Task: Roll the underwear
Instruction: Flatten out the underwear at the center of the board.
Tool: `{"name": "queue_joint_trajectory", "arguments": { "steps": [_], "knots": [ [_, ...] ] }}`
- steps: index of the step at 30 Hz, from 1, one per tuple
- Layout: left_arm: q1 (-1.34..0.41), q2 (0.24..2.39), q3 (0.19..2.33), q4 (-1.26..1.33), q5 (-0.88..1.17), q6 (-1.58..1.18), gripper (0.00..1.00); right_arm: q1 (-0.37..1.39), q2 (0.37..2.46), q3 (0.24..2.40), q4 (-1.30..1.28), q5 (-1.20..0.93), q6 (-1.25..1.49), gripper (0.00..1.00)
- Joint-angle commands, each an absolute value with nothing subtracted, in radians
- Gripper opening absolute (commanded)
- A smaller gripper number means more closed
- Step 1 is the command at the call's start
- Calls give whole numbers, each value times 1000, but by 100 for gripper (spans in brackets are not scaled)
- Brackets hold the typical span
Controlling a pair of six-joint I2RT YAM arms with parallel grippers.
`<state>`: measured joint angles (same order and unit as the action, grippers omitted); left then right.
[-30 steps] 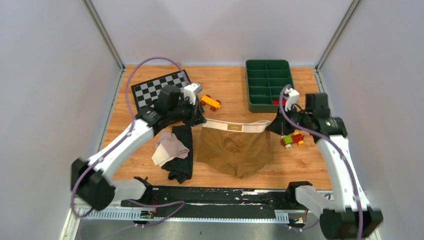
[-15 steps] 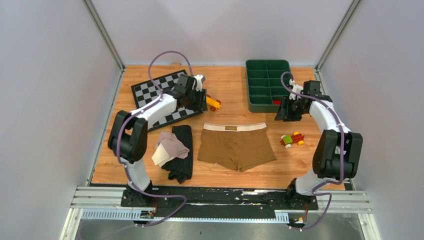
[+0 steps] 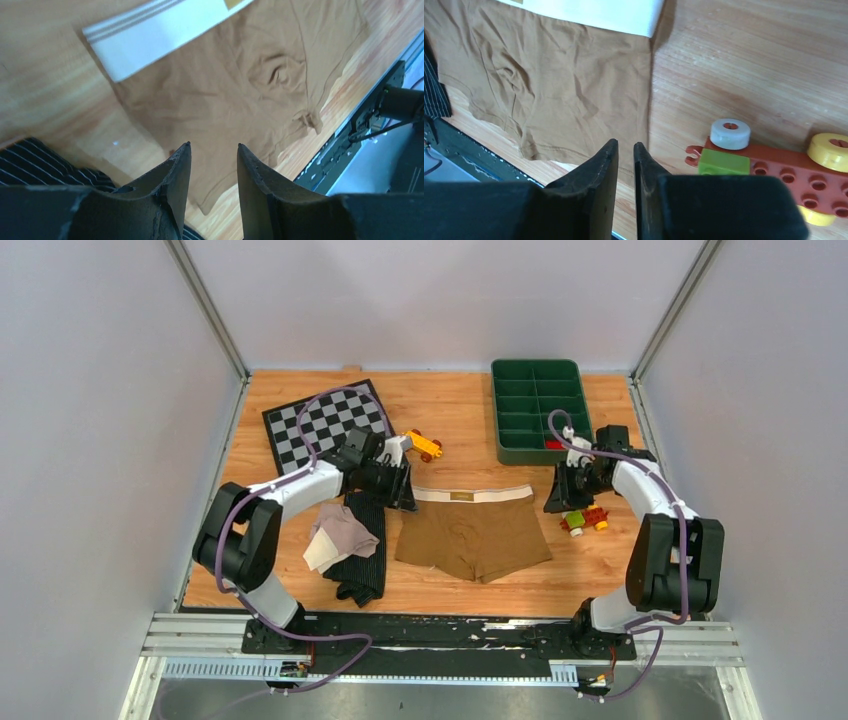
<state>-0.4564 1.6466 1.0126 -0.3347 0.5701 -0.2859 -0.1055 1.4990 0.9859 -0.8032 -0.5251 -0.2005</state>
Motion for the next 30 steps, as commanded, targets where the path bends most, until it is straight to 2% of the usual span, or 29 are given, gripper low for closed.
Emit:
{"name": "queue_joint_trajectory", "arguments": {
  "steps": [1,9,13,16,21,30],
  "knots": [
    [-456,1583,962,-273,593,-317,47,-52,1491,1010,-818,-548,-276,17],
    [-456,1674,1048,-274,590,-321,44,81,1594,1058,-859,-516,-576,12],
    [-456,1736,1094,-285,594,-310,43,105,1679,1075,-881,-459,-595,6],
    [-453,1786,1134,-309,500,-274,44,113,1704,1057,-879,-405,-590,4],
    [-441,1883,1204,-330,527,-260,44,150,1674,985,-884,-288,-604,3],
    [-437,1900,1217,-295,501,-269,44,171,1637,908,-940,-267,-623,0]
  ]
}}
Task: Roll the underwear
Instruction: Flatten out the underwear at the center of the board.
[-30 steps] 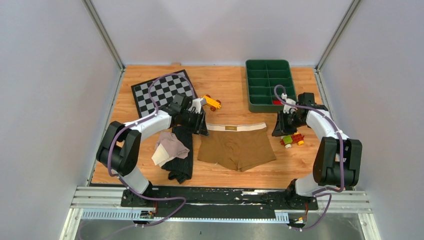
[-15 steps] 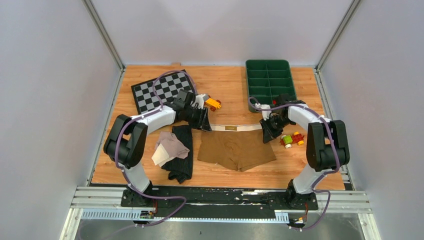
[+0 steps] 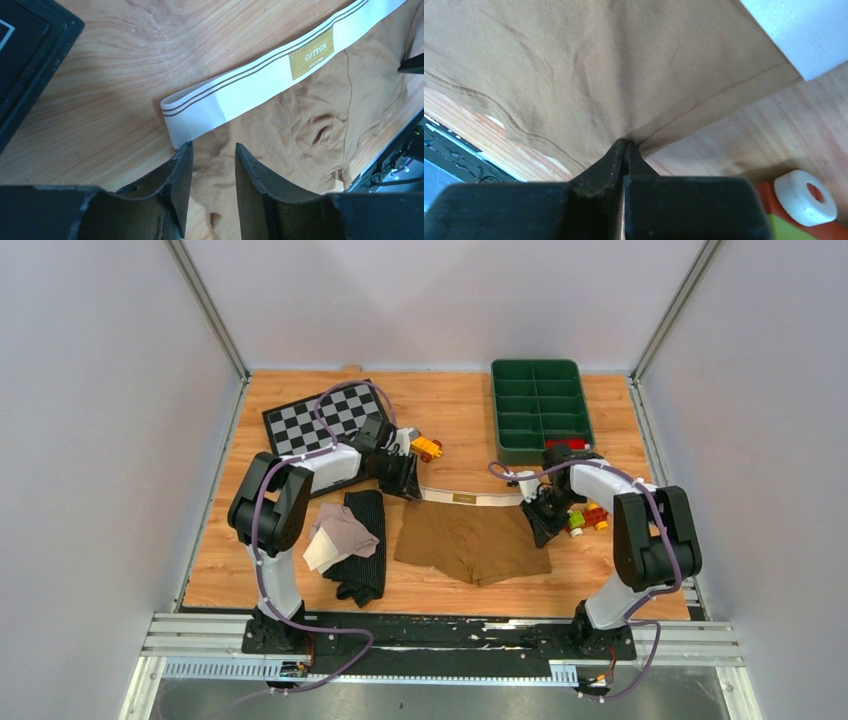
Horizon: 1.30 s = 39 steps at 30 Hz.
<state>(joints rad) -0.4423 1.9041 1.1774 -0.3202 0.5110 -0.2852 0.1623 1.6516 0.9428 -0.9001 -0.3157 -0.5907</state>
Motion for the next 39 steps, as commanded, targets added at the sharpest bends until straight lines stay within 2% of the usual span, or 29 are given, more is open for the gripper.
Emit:
{"name": "queue_joint_trajectory", "arguments": {
  "steps": [1,5,8,12,18,25,33,39],
  "knots": [
    [-437,1894,1215,-292,503,-272,44,172,1632,909,-942,-263,-622,0],
    [-437,1825,1193,-304,504,-269,44,171,1594,952,-978,-256,-629,0],
    [-437,1713,1157,-315,516,-265,45,154,1550,1066,-1057,-315,-635,0],
    [-438,1595,1098,-379,551,-253,45,132,1530,1207,-1103,-484,-592,11],
    [-438,1681,1142,-655,680,-109,41,132,1614,1226,-890,-411,-483,0],
    [-439,1733,1104,-680,648,-135,38,132,1773,1228,-772,-280,-460,0],
    [-439,1788,986,-602,644,-191,50,132,1826,1169,-680,-198,-468,0],
    [-438,1727,985,-611,617,-175,49,132,1738,1192,-716,-232,-442,0]
  ]
}}
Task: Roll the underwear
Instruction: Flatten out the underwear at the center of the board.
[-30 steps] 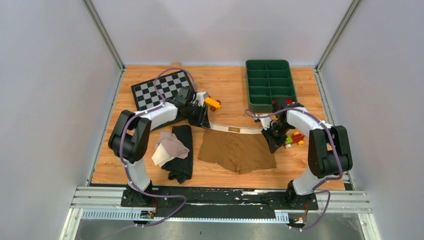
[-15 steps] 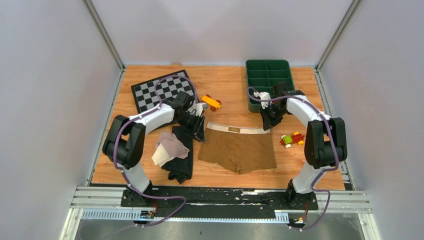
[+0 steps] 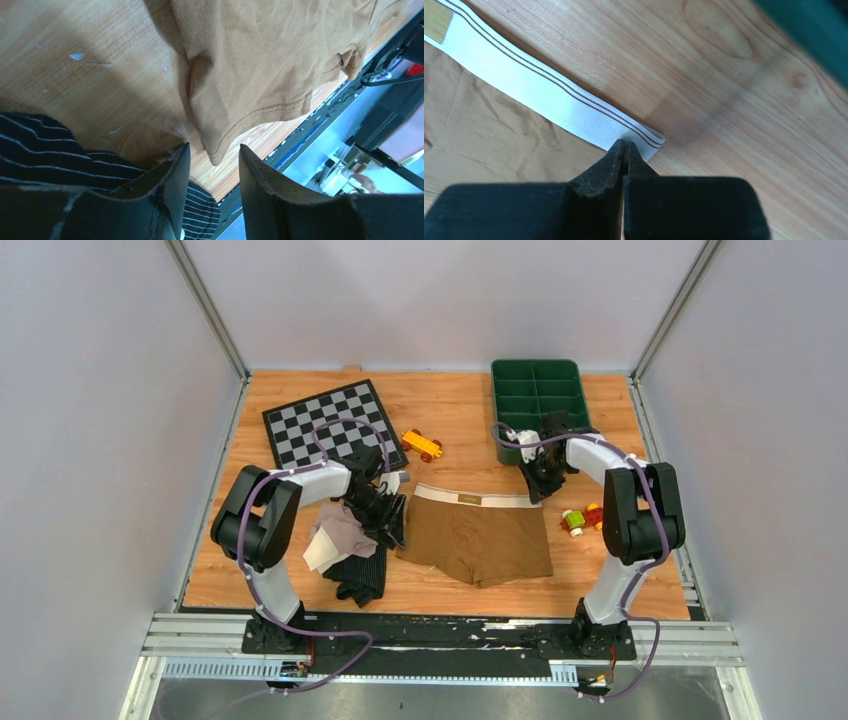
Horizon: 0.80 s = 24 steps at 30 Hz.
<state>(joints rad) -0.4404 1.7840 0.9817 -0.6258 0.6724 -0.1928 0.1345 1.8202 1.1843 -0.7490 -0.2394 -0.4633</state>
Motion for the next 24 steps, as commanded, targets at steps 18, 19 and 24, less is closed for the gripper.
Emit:
{"name": "queue_joint_trajectory", "arguments": {
  "steps": [18,19,24],
  "knots": [
    [-440,1909,1324,-349,644,-214,28,132,1733,1142,-628,-177,-450,0],
    [-436,1928,1312,-283,692,-251,25,132,1736,1135,-619,-173,-453,0],
    [-433,2016,1326,-229,540,-298,17,132,1772,1131,-613,-174,-451,0]
  ]
}}
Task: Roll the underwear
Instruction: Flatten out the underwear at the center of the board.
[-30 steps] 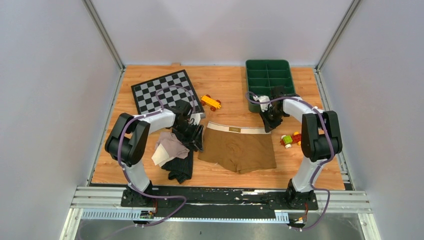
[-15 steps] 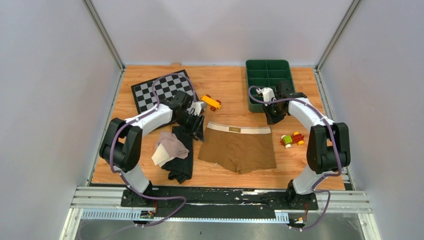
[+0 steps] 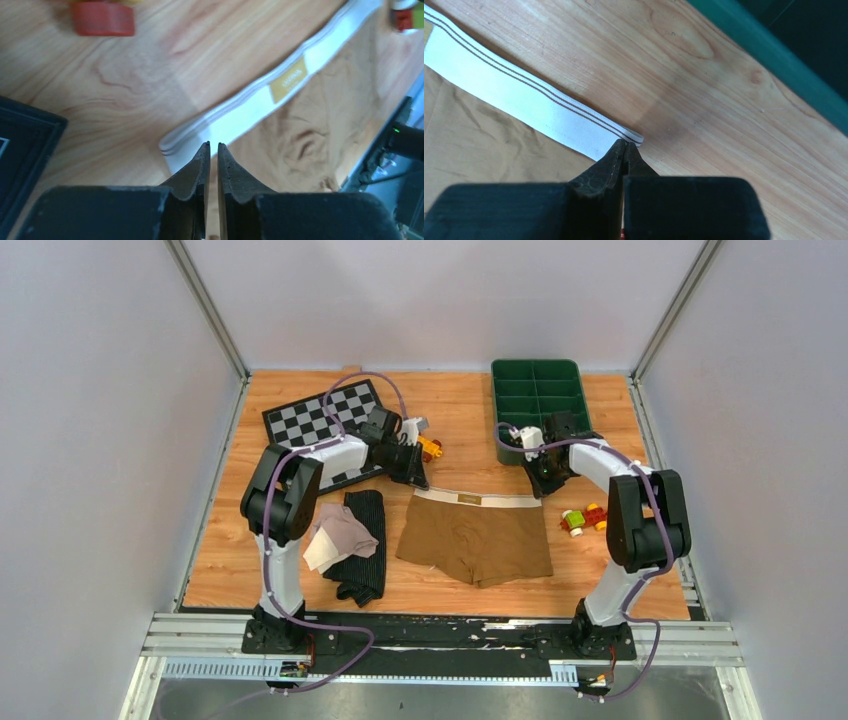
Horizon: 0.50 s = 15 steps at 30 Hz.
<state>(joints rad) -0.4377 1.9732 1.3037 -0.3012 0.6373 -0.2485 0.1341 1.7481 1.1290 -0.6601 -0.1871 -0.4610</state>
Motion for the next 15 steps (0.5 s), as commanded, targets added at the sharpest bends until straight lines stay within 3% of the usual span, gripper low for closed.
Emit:
{"name": "queue_joint_trajectory", "arguments": {
  "steps": [1,8,15],
  "knots": [
    [-432,2024,1321,-235,496,-281,17,132,1774,1130,-610,-178,-446,0],
    [-428,2011,1261,-180,595,-296,21,132,1777,1126,-602,-187,-425,0],
    [-428,1781,1225,-256,676,-202,27,132,1638,1118,-641,-213,-410,0]
  ]
}}
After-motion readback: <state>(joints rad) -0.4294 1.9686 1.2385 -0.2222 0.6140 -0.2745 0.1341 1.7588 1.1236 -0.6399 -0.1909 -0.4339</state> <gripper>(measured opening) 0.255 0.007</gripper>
